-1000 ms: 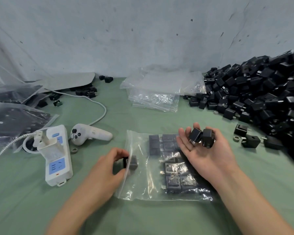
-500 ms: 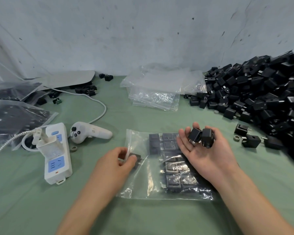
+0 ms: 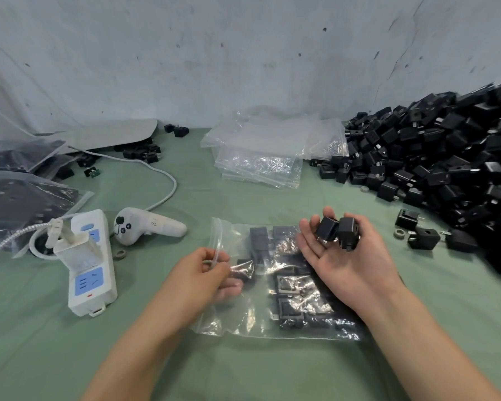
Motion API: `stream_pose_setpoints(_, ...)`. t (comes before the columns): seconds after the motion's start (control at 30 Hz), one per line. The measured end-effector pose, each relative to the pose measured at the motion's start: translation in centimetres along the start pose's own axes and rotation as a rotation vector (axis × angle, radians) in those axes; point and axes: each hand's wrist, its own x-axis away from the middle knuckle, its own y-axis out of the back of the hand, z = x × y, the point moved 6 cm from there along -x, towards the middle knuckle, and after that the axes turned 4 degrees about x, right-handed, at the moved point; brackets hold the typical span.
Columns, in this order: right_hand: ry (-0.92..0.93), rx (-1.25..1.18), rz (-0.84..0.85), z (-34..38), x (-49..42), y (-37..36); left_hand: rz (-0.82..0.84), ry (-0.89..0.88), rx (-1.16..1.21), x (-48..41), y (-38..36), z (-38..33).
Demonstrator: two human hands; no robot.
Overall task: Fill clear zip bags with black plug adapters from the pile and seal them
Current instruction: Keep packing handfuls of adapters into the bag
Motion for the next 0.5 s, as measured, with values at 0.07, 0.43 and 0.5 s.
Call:
stream_pose_setpoints(0.07, 0.001, -0.003, 0.0, -0.01, -0.04, 0.07, 0.029, 0.047, 0.094, -0.08, -0.14, 0.21)
stream_pose_setpoints(0.43, -0.004, -0.01, -0.006, -0.09, -0.37, 0.36, 0.135, 0.159, 0.304, -0.43, 0.17, 0.76)
stream_pose_setpoints(0.5, -0.001, -0.01, -0.007, -0.09, -0.37, 0.35, 0.136, 0.157, 0.307, -0.39, 0.15, 0.73)
